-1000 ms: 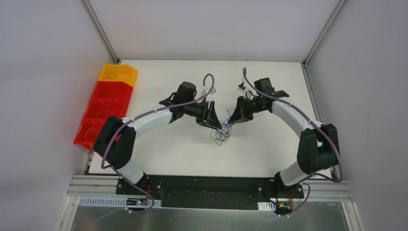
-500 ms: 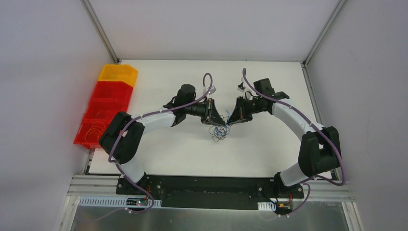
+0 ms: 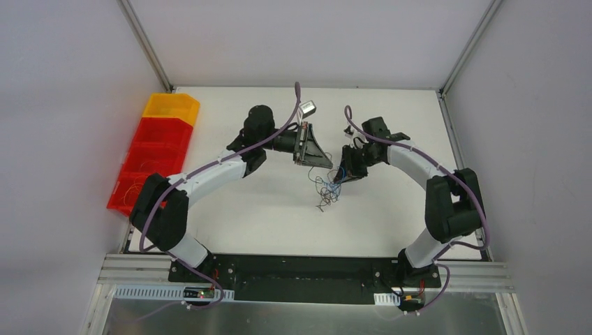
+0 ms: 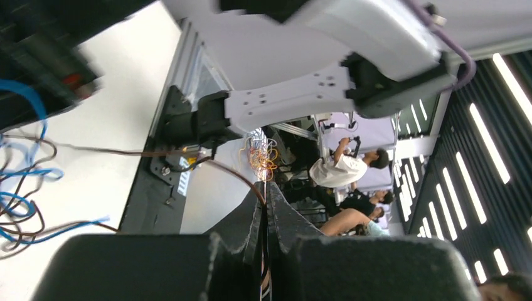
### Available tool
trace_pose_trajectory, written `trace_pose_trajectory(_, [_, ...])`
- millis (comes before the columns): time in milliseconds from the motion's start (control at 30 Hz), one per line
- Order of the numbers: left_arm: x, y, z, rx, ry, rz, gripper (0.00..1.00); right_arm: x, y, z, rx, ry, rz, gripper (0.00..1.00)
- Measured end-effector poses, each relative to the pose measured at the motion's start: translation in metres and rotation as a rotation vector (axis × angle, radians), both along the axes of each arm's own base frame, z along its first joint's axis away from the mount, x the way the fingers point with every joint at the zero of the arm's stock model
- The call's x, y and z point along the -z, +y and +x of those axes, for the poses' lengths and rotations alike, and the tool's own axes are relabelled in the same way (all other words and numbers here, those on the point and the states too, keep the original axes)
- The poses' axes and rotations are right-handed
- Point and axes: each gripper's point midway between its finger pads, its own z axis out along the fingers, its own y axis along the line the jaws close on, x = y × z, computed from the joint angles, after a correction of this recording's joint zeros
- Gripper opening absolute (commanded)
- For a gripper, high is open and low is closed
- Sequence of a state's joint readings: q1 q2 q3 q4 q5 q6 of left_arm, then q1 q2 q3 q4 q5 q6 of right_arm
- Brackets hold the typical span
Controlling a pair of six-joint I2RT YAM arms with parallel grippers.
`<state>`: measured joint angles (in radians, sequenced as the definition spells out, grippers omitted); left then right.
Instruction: Untangle the cables
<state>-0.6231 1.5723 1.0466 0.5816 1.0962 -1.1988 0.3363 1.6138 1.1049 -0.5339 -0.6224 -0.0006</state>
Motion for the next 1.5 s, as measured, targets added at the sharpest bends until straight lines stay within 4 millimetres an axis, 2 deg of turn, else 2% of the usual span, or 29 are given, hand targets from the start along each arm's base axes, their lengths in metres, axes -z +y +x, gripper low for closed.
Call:
trace_pose_trajectory(233, [-0.091,0.003,-0.008,0.032,-0.162,-0.146,0.00,0.038,-0.012,0.006,0.007,0.041,-0.104,0.17])
trace_pose_trajectory(333, [-0.122,0.006,-0.011,0.043,-0.218,-0.193,0.00,0.048,-0.017,0.007,0.003,0.050,-0.133,0.18])
trace_pose_trajectory(500, [-0.158,0.011,-0.013,0.042,-0.292,-0.241,0.00,0.062,-0.027,0.010,0.004,0.061,-0.174,0.19])
trace_pose_trajectory(633, [-0.174,0.018,-0.006,0.018,-0.330,-0.261,0.00,0.064,-0.042,0.017,0.031,0.057,-0.180,0.11])
trace_pose_trajectory(700, [-0.179,0.021,-0.003,0.005,-0.342,-0.266,0.00,0.063,-0.051,0.022,0.041,0.038,-0.195,0.16])
trace_pose_trajectory(800, [-0.194,0.027,0.003,-0.015,-0.371,-0.280,0.00,0.065,-0.065,0.026,0.038,0.006,-0.246,0.29])
trace_pose_trajectory(900, [-0.213,0.033,0.006,-0.033,-0.410,-0.298,0.00,0.072,-0.078,0.023,0.017,0.007,-0.308,0.34])
trace_pose_trajectory(1033, [-0.230,0.039,0.005,-0.049,-0.453,-0.317,0.00,0.076,-0.090,0.019,0.016,0.036,-0.319,0.53])
trace_pose_trajectory(1167, [-0.222,0.048,0.023,-0.102,-0.452,-0.272,0.00,0.060,-0.087,0.020,0.031,0.022,-0.253,0.59])
trace_pose_trajectory(1267, [-0.199,0.067,0.058,-0.222,-0.440,-0.164,0.00,0.032,-0.078,0.018,0.027,-0.010,-0.189,0.65])
trace_pose_trajectory(1433, [-0.135,0.132,0.128,-0.498,-0.423,0.156,0.00,-0.011,-0.069,0.027,0.019,-0.096,-0.125,0.78])
trace_pose_trajectory(1500, [-0.114,0.163,0.146,-0.586,-0.460,0.309,0.00,-0.019,-0.068,0.025,0.015,-0.106,-0.113,0.90])
